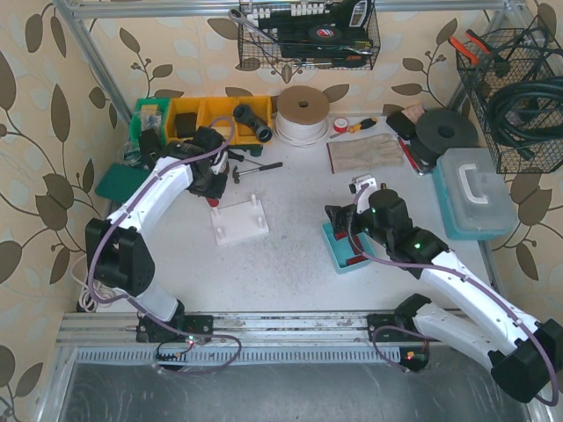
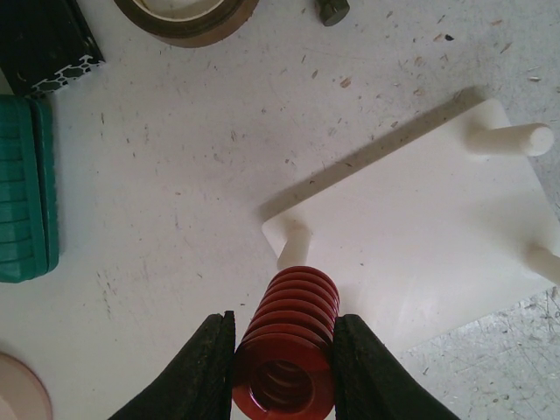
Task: Install the large spring
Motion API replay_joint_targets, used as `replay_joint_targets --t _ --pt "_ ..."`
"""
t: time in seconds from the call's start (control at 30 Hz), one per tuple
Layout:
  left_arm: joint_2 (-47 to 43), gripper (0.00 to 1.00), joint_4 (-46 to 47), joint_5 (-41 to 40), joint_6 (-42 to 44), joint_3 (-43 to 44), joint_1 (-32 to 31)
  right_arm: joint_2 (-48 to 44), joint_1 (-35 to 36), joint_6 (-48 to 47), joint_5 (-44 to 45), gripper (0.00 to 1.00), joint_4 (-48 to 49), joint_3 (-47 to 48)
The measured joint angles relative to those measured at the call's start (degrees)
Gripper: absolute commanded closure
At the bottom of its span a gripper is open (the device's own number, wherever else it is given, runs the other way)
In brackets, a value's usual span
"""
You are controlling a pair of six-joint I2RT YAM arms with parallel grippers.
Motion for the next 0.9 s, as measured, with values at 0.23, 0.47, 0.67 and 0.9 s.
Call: replay_joint_targets --t 0.23,0.47,0.67,0.9 --pt "2.8 1.00 0.6 -0.1 -0.2 -0.2 0.4 -0.3 0.0 0.0 0.0 0.06 0.2 -0.2" --pt "5.0 1.00 1.9 -0.6 -0.9 -0.3 0.7 -1.3 0.0 0.0 0.0 0.06 0.2 -0.2" --pt "5.9 1.00 2.7 -0.8 -1.0 -1.0 0.8 -1.4 0.0 0.0 0.2 0.06 0.3 -0.2" --pt "7.0 0.91 4.5 -0.7 -1.3 -3.0 1.1 -1.5 0.0 -0.4 0.2 0.06 0.4 -0.5"
